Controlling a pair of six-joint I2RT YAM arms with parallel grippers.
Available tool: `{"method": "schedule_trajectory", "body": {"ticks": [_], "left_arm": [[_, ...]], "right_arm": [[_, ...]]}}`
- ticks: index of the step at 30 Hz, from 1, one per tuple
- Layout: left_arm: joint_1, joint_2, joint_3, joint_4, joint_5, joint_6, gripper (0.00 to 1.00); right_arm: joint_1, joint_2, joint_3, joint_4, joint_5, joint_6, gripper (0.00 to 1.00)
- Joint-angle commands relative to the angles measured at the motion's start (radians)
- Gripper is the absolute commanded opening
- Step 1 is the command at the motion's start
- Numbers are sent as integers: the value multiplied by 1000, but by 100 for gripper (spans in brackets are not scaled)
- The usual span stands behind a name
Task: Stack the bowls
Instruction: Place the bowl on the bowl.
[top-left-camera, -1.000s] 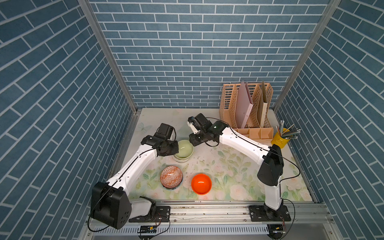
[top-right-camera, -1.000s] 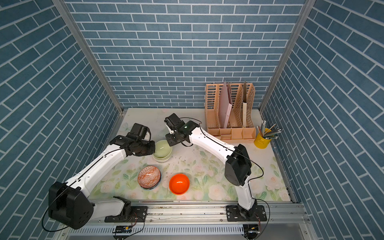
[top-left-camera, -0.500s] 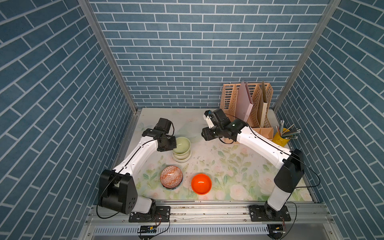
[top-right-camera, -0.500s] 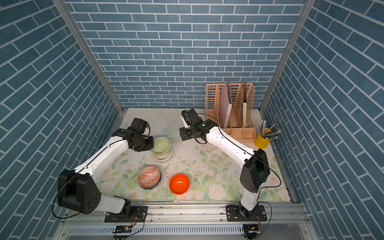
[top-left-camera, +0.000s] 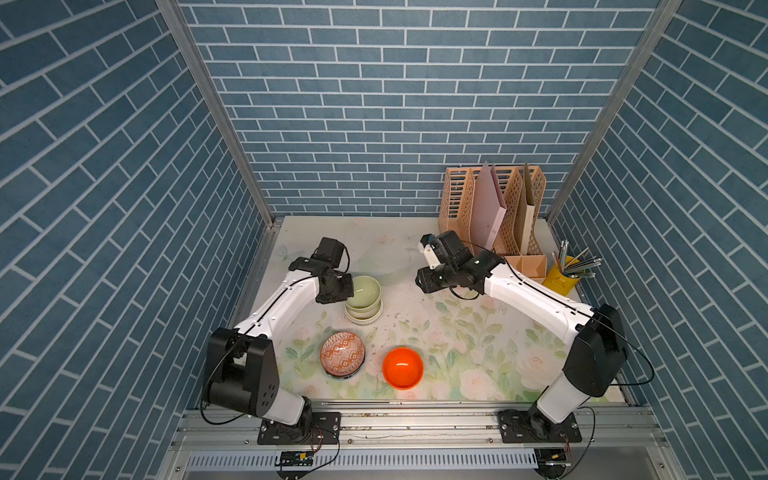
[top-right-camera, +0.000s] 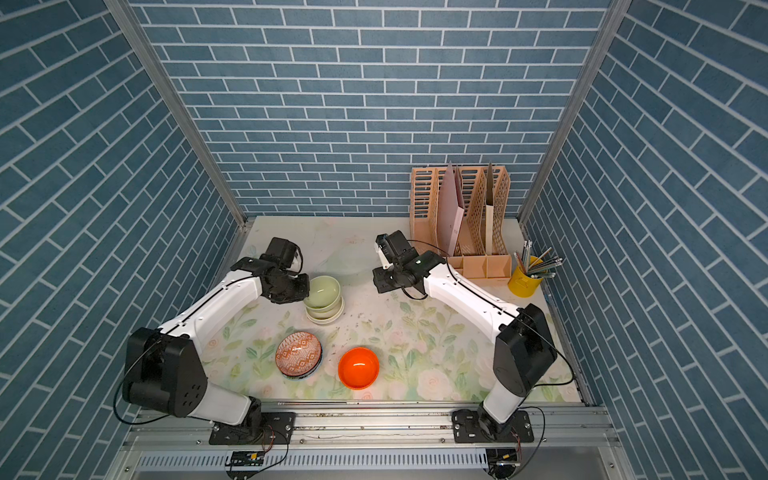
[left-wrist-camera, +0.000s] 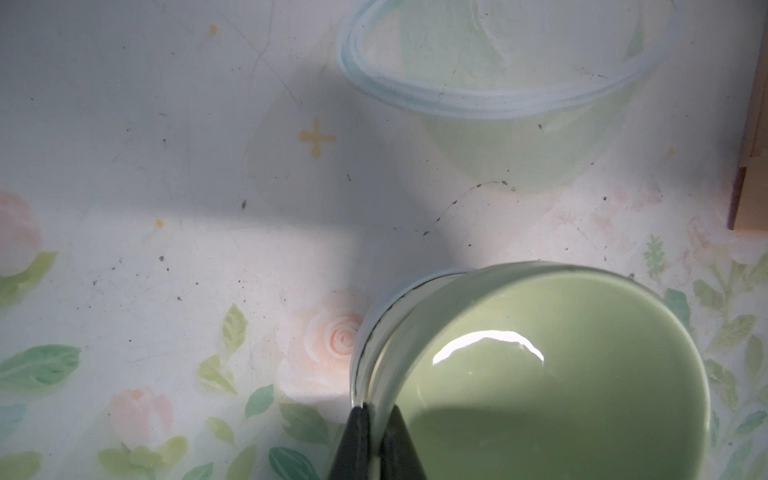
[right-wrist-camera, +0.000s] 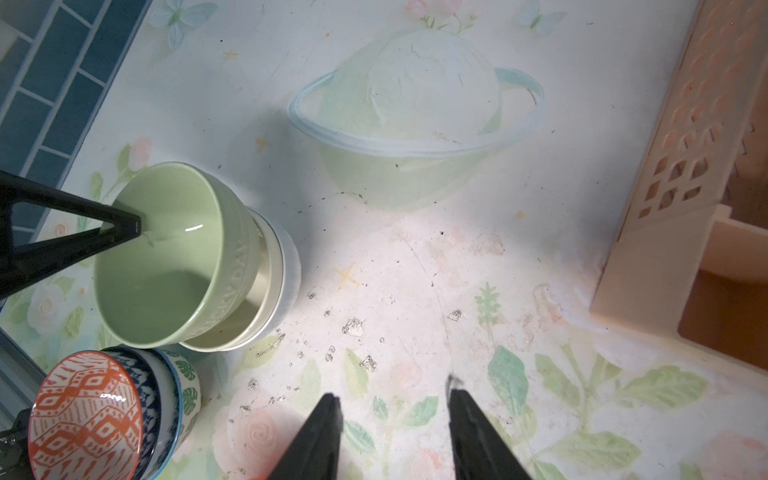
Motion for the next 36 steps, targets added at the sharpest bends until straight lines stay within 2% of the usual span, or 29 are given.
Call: {"method": "schedule_trajectory", "body": {"ticks": [1, 36], "left_arm": [[12, -5, -14, 43, 3, 7, 0], [5, -42, -78, 51, -19, -1, 0]], "right_arm": [[-7, -35, -5, 26, -9, -24, 46], [-9, -21, -39, 52, -9, -20, 46]]}}
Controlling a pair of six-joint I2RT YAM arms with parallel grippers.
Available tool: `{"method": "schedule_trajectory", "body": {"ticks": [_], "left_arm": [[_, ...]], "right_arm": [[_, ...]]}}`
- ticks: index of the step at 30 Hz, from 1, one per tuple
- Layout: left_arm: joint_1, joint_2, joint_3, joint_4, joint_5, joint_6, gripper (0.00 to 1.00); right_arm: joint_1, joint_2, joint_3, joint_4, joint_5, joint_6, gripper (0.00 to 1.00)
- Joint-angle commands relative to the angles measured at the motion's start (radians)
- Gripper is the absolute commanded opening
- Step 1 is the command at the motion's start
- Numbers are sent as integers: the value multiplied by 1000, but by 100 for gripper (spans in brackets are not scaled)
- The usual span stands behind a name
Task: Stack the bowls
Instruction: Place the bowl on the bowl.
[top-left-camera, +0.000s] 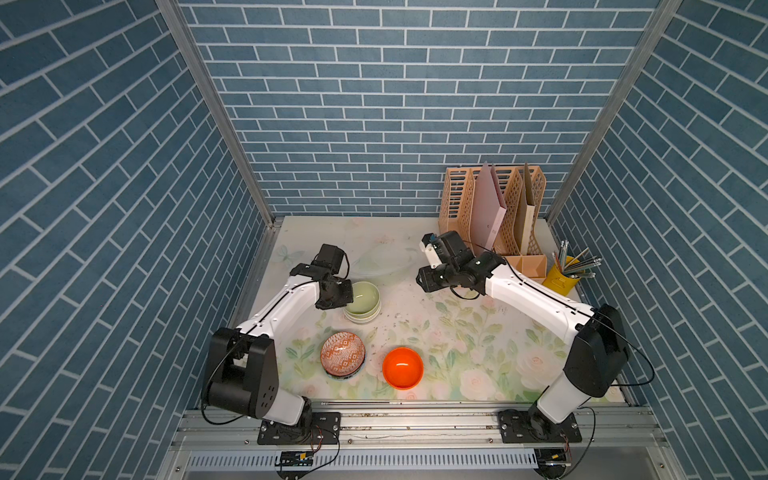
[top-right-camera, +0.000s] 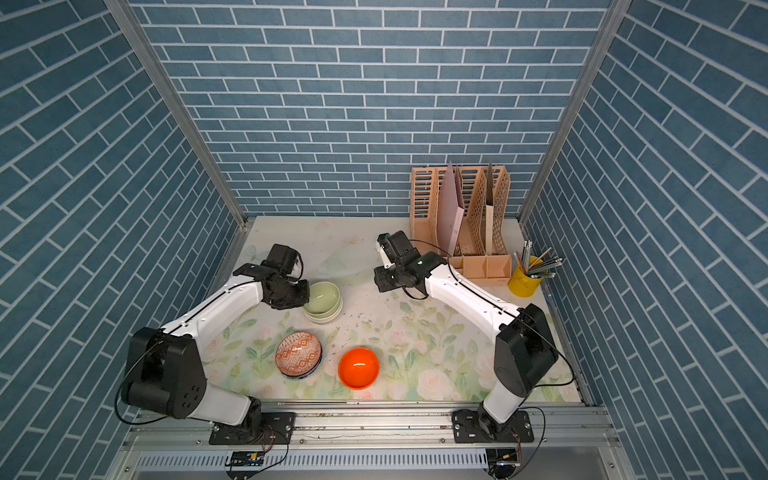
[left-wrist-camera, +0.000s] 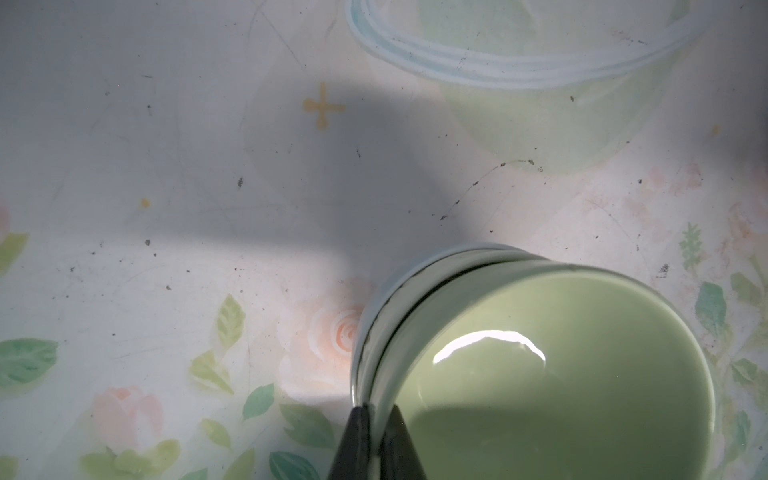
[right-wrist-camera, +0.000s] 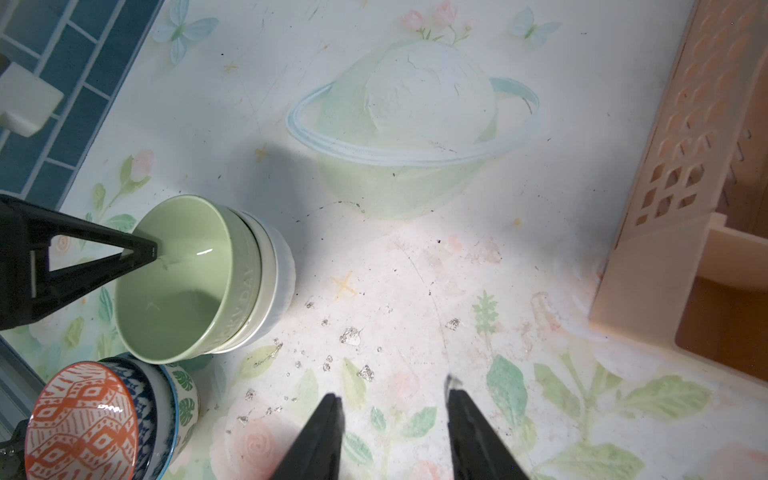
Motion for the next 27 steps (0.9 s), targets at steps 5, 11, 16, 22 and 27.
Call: {"method": "schedule_trajectory", "body": {"ticks": [5, 11, 16, 22, 27], "left_arm": [[-8, -23, 3, -8, -28, -6, 0], [-16, -34, 11, -13, -27, -17, 0], [-21, -37, 29, -24, -31, -20, 0], [-23, -38, 45, -41, -40, -18, 0], [-25, -34, 47, -49, -43, -17, 0]], "right_arm": [[-3, -20, -21, 14, -4, -20, 46], [-3, -23, -29, 18, -31, -22, 46], [-3, -26, -38, 21, -34, -23, 46], [-4, -28, -45, 27, -36, -22, 46], [-3, -28, -47, 27, -38, -22, 46]]}}
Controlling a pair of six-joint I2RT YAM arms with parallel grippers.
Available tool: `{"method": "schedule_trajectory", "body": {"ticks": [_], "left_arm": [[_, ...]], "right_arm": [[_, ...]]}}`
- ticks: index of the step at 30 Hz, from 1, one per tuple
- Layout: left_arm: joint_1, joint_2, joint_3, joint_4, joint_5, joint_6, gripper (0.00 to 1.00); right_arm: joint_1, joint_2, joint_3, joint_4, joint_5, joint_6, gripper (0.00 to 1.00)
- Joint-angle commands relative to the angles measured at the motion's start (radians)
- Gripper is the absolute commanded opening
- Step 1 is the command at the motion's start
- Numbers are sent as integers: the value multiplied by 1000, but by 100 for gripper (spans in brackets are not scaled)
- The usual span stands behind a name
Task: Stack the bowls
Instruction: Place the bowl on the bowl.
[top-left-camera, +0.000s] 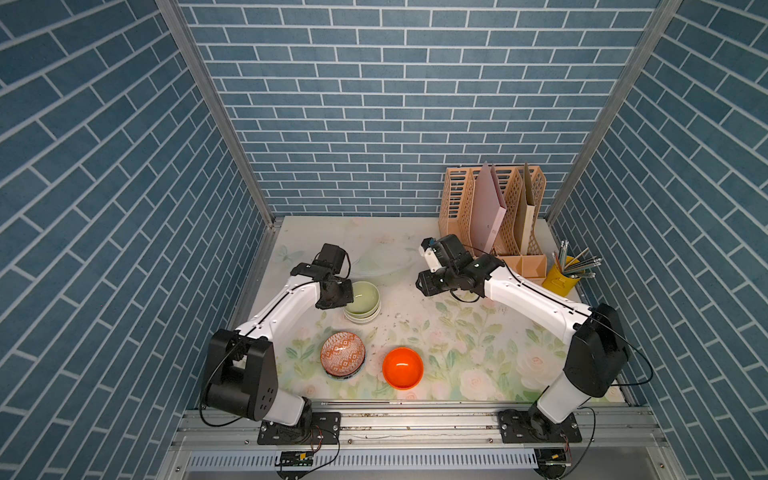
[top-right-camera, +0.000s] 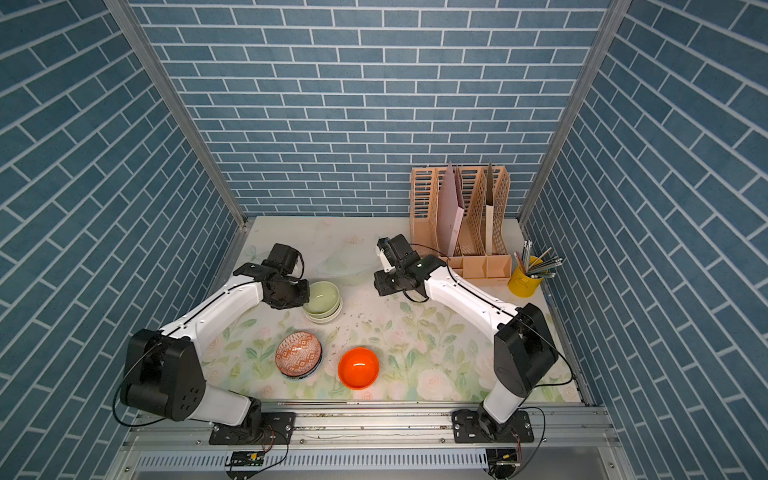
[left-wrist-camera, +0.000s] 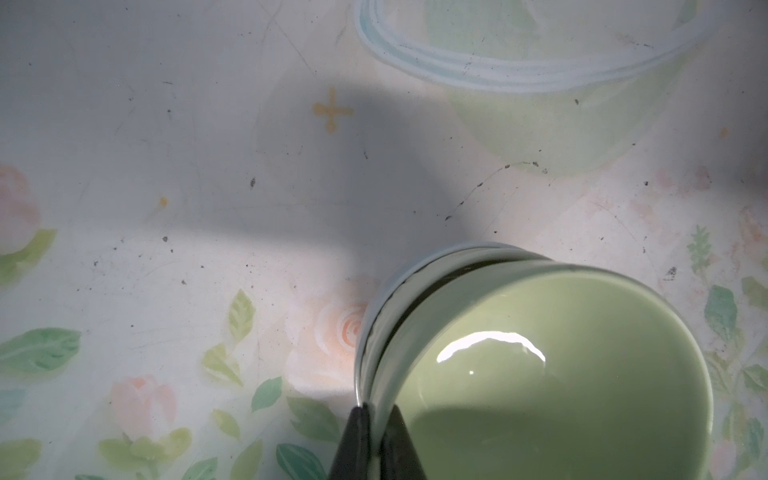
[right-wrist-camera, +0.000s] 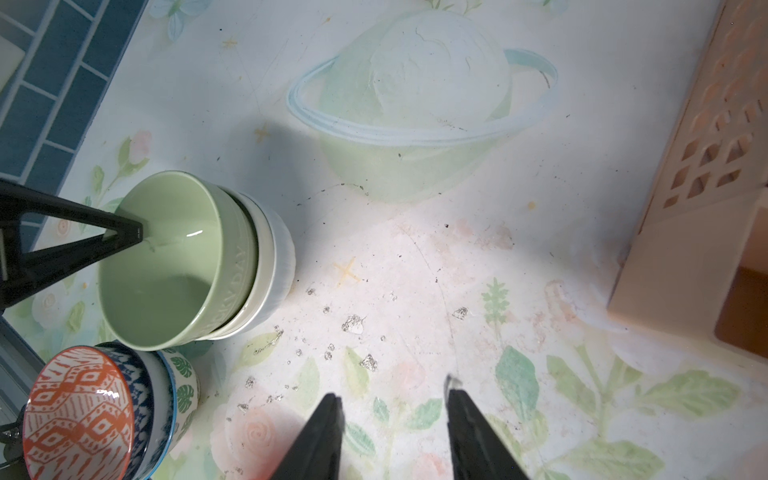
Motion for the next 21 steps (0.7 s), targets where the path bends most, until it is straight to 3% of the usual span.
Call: {"method": "schedule_trajectory", "body": {"ticks": [1, 4, 15, 21], "left_arm": [[-6, -26, 31, -22, -14, -2, 0], [-7, -24, 29, -19, -15, -2, 0], [-11, -18, 41, -27, -15, 0, 33], [-12, -50, 73, -55, -14, -1, 38]], "right_arm": [[-3, -29, -10, 14, -9, -23, 46], [-2, -29, -14, 17, -10, -22, 46], [-3, -30, -27, 16, -11, -27, 46], [-2, -49, -55, 8, -19, -35, 46]]}}
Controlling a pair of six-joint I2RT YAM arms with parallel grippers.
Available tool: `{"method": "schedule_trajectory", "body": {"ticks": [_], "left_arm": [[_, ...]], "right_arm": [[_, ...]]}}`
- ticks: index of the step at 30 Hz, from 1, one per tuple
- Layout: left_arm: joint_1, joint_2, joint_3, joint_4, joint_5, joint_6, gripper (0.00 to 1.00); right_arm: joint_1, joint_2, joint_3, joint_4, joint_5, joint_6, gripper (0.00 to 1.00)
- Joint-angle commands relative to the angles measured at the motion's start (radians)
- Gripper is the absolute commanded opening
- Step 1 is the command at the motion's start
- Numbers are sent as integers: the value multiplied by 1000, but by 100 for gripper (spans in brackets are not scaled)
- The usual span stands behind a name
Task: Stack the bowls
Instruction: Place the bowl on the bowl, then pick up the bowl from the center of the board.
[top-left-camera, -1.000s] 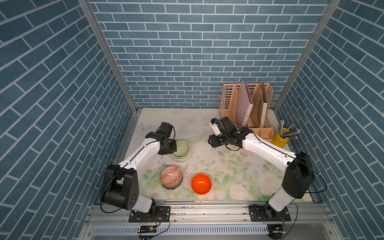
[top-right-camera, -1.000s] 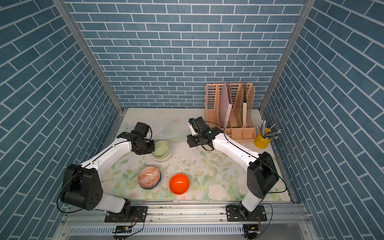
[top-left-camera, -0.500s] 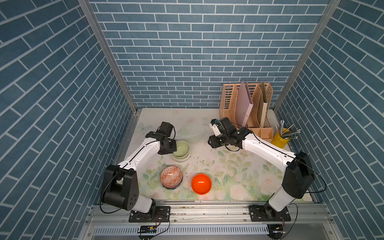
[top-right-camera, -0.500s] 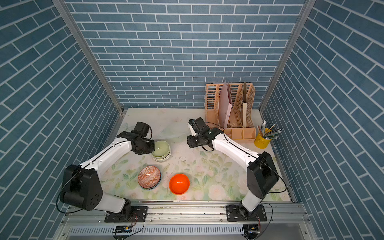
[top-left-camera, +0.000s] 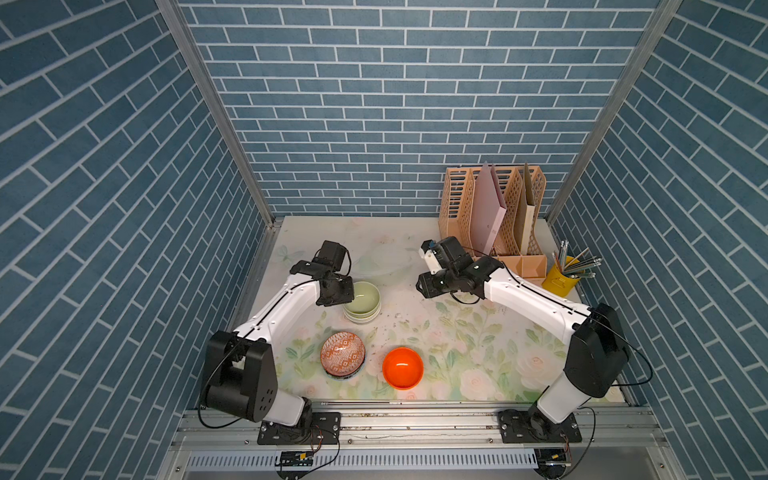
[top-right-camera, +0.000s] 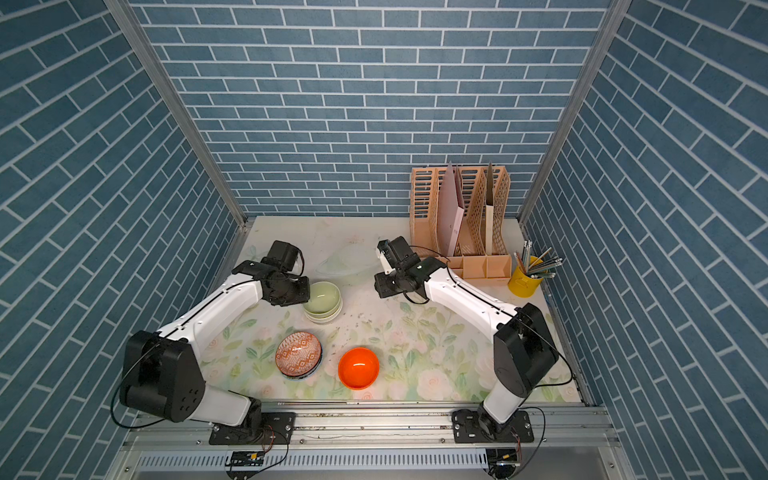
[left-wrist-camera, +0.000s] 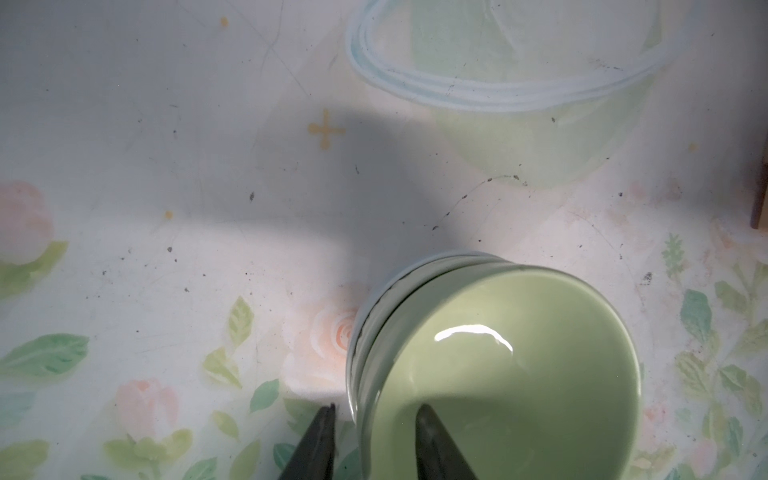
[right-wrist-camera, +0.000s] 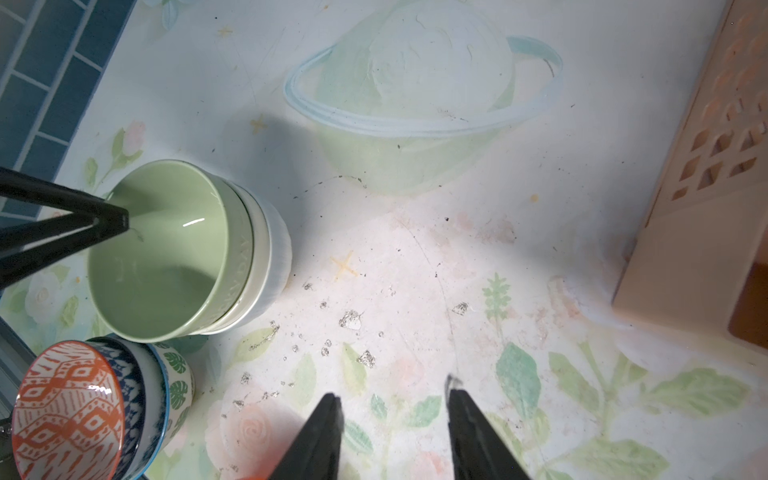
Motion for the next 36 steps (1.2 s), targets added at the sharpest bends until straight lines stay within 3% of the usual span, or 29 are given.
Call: {"method": "schedule_trajectory", "body": {"ticks": [1, 7, 20, 36], "left_arm": [[-6, -49, 39, -46, -7, 3, 38], [-5, -111, 62, -79, -14, 1, 38], [-6, -281, -40, -71, 75, -10, 39], [-6, -305, -63, -82, 42, -10, 39]], "right_arm": [[-2, -51, -30, -11, -12, -27, 46], [7, -114, -101, -27, -34, -33, 44], [183, -174, -262, -45, -85, -65, 42], [287, -97, -337, 0, -131, -58, 39]]}}
